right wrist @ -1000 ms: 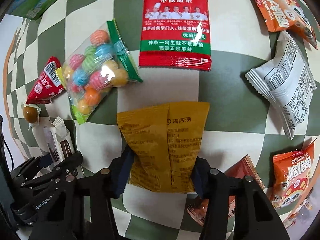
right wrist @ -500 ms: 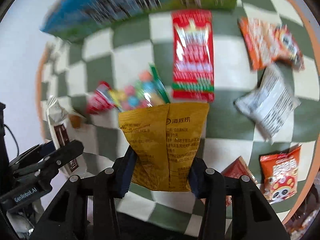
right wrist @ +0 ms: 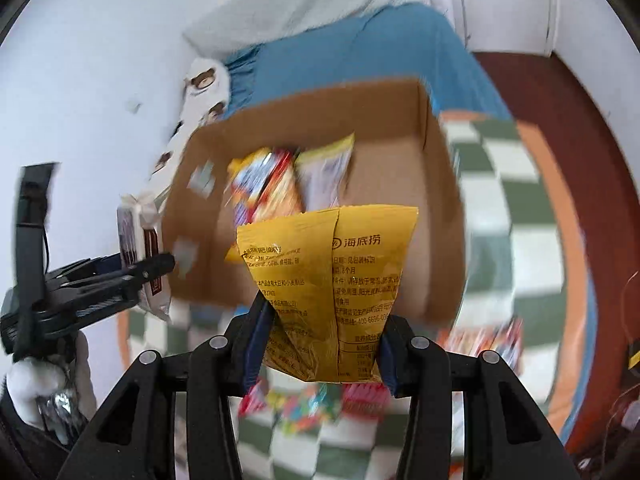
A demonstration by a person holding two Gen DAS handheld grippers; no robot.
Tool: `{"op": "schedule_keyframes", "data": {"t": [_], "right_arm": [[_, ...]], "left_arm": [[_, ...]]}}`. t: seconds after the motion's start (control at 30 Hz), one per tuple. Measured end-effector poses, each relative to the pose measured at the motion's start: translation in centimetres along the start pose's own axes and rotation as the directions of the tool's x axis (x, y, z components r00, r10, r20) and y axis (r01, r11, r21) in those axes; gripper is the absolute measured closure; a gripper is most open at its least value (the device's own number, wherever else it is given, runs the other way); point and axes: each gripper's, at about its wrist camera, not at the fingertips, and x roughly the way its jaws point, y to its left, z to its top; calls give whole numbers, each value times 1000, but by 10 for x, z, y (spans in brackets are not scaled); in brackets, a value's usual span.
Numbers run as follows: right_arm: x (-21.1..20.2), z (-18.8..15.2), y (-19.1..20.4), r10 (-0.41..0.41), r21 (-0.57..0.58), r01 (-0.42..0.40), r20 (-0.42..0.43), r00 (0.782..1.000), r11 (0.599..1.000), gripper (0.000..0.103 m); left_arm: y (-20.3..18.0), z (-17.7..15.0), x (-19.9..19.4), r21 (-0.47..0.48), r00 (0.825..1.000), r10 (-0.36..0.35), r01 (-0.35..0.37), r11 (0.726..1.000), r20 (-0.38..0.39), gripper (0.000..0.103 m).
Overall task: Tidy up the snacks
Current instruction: 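Carry both packets into the box and open both tools to release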
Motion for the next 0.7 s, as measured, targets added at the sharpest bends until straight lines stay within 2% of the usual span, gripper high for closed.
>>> {"op": "schedule_keyframes", "data": {"t": [0.1, 0.23, 0.33, 0.4, 0.5, 0.7], "right_arm": [[18, 43, -4, -54, -18, 54, -3, 999, 998, 54], [59, 80, -3, -139, -51, 137, -30, 990, 989, 54], [84, 90, -3, -198, -81, 194, -50, 979, 978, 54], [105, 99, -7, -221, -86, 214, -73, 973, 973, 54], [123, 105, -12, -235, -81, 228, -97, 967, 970, 54], [144, 114, -24, -226, -39, 223, -126, 966, 974, 54]], "left_arm": [[-9, 31, 46, 72, 992, 101, -96, 993, -79, 46], [-33, 51, 92, 200, 960, 259, -235, 951, -102, 46], [-40, 57, 120, 245, 937, 317, -277, 929, -144, 46], [-39, 63, 126, 236, 937, 316, -277, 931, -147, 46], [-34, 72, 127, 207, 949, 274, -240, 948, -156, 46], [-13, 93, 118, 151, 964, 213, -189, 970, -161, 45]]}}
